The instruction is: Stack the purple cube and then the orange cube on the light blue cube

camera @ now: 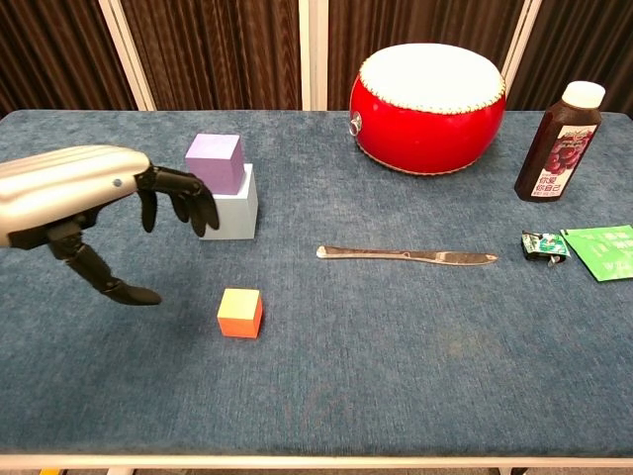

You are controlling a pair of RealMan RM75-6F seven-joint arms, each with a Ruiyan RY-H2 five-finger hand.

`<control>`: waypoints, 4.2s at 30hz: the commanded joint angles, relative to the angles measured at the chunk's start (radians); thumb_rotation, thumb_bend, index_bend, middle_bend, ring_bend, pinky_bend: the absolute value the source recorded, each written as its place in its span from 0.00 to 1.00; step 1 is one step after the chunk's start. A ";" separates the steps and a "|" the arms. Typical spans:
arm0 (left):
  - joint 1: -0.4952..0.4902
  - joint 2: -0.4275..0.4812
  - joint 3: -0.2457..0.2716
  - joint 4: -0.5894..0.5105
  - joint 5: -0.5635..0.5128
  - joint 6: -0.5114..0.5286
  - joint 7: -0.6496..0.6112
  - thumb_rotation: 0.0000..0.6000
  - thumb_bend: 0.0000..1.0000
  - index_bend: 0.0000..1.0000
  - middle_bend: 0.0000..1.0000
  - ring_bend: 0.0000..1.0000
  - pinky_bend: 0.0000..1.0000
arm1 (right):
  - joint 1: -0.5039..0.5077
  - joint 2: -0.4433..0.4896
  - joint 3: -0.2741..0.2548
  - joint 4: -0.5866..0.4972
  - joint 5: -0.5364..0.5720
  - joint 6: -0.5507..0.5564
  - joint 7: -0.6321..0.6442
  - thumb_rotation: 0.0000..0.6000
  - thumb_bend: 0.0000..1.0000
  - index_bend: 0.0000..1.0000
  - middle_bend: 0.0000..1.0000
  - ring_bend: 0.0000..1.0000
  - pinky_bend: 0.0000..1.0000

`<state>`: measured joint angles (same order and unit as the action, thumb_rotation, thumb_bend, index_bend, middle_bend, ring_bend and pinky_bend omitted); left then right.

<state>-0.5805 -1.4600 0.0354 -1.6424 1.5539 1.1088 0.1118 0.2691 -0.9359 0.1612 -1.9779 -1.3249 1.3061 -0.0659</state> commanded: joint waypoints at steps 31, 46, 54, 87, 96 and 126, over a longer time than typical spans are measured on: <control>0.009 -0.213 -0.021 0.163 -0.025 -0.025 -0.025 1.00 0.10 0.38 0.48 0.37 0.48 | -0.006 0.024 0.018 0.012 0.025 0.002 0.064 1.00 0.22 0.00 0.00 0.00 0.00; -0.010 -0.289 -0.032 0.279 -0.025 -0.053 -0.087 1.00 0.14 0.38 0.49 0.38 0.49 | -0.010 0.028 0.020 0.017 0.023 0.005 0.076 1.00 0.22 0.00 0.00 0.00 0.00; -0.005 -0.302 -0.035 0.303 -0.028 -0.045 -0.093 1.00 0.16 0.41 0.52 0.41 0.51 | -0.009 0.026 0.020 0.017 0.024 0.003 0.073 1.00 0.22 0.00 0.00 0.00 0.00; 0.014 -0.341 -0.040 0.354 -0.038 -0.020 -0.089 1.00 0.22 0.48 0.63 0.47 0.57 | -0.007 0.028 0.023 0.022 0.029 -0.005 0.083 1.00 0.22 0.00 0.00 0.00 0.00; 0.033 -0.279 -0.043 0.288 -0.028 0.025 -0.062 1.00 0.23 0.49 0.64 0.47 0.57 | -0.003 0.026 0.025 0.021 0.035 -0.009 0.079 1.00 0.22 0.00 0.00 0.00 0.00; -0.054 0.095 -0.259 -0.020 -0.204 -0.039 -0.042 1.00 0.24 0.50 0.64 0.48 0.58 | -0.001 -0.010 0.029 0.047 0.016 0.019 0.057 1.00 0.22 0.00 0.00 0.00 0.00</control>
<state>-0.6230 -1.3722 -0.2157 -1.6592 1.3627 1.0851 0.0748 0.2678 -0.9457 0.1903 -1.9303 -1.3094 1.3252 -0.0083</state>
